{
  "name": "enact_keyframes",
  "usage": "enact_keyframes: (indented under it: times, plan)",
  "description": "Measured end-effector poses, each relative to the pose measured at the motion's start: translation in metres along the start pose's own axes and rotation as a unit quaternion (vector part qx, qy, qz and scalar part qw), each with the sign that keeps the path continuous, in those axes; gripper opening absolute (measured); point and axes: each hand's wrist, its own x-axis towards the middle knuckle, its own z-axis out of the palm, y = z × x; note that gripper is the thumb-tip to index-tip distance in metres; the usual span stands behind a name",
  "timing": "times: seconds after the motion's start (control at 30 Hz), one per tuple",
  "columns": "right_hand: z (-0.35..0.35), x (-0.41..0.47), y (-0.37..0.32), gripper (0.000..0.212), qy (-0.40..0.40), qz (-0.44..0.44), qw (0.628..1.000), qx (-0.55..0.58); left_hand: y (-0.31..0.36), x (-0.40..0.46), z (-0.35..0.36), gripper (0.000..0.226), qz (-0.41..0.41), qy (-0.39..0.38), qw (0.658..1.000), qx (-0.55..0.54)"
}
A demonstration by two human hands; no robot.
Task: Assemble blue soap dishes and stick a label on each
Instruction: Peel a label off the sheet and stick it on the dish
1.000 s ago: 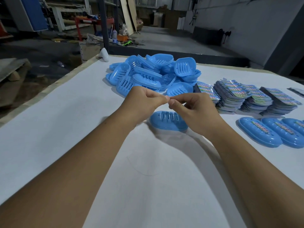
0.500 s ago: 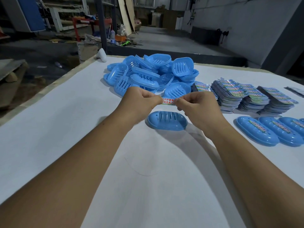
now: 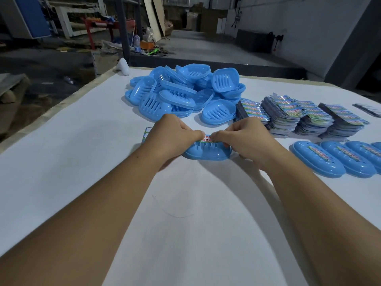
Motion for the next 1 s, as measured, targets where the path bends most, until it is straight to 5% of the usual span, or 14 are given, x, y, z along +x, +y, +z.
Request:
enact_keyframes:
  times: [1.0]
  plan:
    - [0.0034, 0.0052, 0.0057, 0.033, -0.019, -0.019, 1.000, -0.015, -0.0002, 0.0011, 0.0020, 0.032, 0.014, 0.023, 0.996, 0.080]
